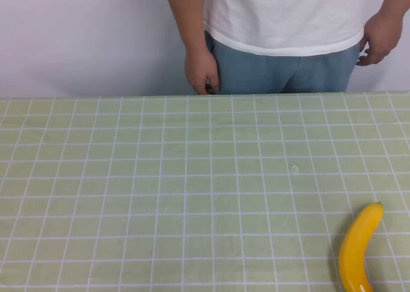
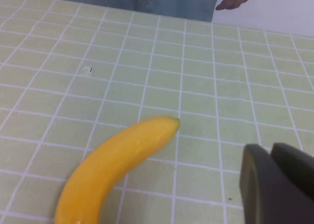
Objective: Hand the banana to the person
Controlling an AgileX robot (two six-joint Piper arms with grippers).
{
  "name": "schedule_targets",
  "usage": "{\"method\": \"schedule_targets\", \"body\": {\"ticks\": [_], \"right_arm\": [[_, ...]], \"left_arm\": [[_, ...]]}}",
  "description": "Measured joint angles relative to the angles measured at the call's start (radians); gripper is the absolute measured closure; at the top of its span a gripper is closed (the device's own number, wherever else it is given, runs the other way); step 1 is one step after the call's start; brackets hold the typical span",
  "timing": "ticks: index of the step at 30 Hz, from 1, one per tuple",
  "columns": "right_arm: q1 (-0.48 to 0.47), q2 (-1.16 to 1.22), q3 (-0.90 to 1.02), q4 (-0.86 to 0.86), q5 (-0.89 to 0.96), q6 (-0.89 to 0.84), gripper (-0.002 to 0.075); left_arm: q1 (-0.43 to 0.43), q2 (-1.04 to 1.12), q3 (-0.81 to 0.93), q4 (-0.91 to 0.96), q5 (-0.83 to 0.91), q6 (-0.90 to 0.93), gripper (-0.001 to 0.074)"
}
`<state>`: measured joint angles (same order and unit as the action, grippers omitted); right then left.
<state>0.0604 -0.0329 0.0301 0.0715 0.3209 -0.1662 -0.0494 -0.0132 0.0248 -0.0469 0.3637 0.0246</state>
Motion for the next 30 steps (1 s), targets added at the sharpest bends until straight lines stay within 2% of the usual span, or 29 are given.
{"method": "schedule_targets", "body": {"ticks": [19, 30], "right_arm": [[0.000, 0.000, 0.000, 0.000, -0.020, 0.000, 0.0733], [0.000, 0.000, 0.000, 0.000, -0.156, 0.000, 0.0733]], "left_arm": [[0.000, 0.000, 0.000, 0.000, 0.000, 0.000, 0.0734], [0.000, 0.000, 0.000, 0.000, 0.000, 0.000, 0.0734]]}}
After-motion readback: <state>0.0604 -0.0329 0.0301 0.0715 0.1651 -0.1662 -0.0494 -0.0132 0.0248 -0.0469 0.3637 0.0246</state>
